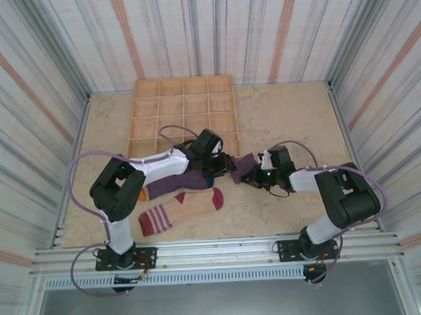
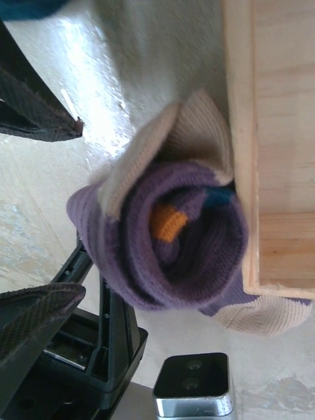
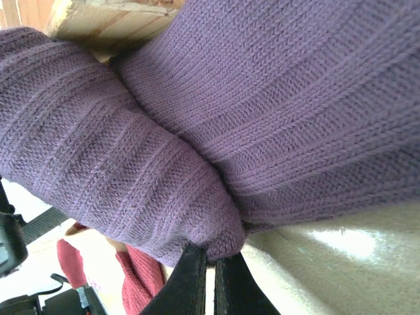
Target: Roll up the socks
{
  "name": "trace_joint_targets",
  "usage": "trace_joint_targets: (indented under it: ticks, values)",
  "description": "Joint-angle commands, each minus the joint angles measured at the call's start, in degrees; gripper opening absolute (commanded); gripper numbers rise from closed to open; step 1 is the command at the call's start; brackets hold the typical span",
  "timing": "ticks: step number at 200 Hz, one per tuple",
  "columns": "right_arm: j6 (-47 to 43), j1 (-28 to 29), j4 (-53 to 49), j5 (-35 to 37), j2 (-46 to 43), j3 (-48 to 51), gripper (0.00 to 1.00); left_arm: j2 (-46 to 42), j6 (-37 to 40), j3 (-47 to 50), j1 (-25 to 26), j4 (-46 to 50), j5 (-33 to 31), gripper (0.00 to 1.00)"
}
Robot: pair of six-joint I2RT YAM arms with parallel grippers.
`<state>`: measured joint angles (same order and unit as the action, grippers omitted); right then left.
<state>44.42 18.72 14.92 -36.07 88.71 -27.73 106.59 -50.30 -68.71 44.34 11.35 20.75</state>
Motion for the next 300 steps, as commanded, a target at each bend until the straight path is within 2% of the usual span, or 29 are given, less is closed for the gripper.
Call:
trace_joint_targets:
  ticks: [1, 58, 106, 126, 155, 176, 200, 220, 250, 266, 300]
  values:
    - [1.28, -0.12, -8.12, 1.97, 1.67, -0.22, 0.0, 1.66, 2.59, -2.58, 0.82, -1.42, -2.71, 0.63]
    - [1.46, -0.77, -9.03, 0.81, 1.12, -0.58, 0.0, 5.92, 2.52, -4.9, 0.93, -0.2, -6.7, 0.62]
    - [1.48, -1.93, -10.09, -0.75, -0.15, -1.1, 0.0, 8.52, 1.17, -5.65, 0.32, 0.42, -8.01, 0.54]
    - [0.98, -2.13, -11.5, -1.66, -1.11, -1.67, 0.0, 9.25, 1.2, -6.41, 0.14, 1.09, -7.46, 0.45]
    - [-1.82, -1.58, -15.49, -0.37, -3.96, -2.98, 0.03, 9.5, 1.17, -6.35, 0.18, 1.48, -6.04, 0.22]
    - [-5.33, 0.52, -20.98, 4.67, -8.6, -4.15, 0.14, 9.1, 1.26, -6.05, 0.22, 2.83, -5.14, 0.14]
    - [-8.96, 5.05, -26.13, 12.85, -15.79, -5.0, 0.33, 8.01, 1.56, -5.34, 0.55, 4.6, -4.54, 0.14]
    - [-12.6, 11.55, -30.35, 22.74, -20.84, -6.36, 0.5, 6.78, 1.88, -4.66, 1.15, 6.21, -5.17, 0.14]
    - [-19.53, 25.3, -32.15, 42.03, -23.52, -7.75, 0.67, 5.74, 1.05, -3.63, 1.7, 6.59, -4.17, 0.14]
    - [-22.57, 30.65, -30.51, 50.3, -22.33, -7.74, 0.71, 5.56, 0.9, -3.43, 1.89, 6.75, -3.25, 0.14]
    - [-27.92, 37.72, -26.17, 62.46, -15.85, -8.74, 0.72, 4.73, 0.73, -2.92, 2.07, 7.35, -2.34, 0.14]
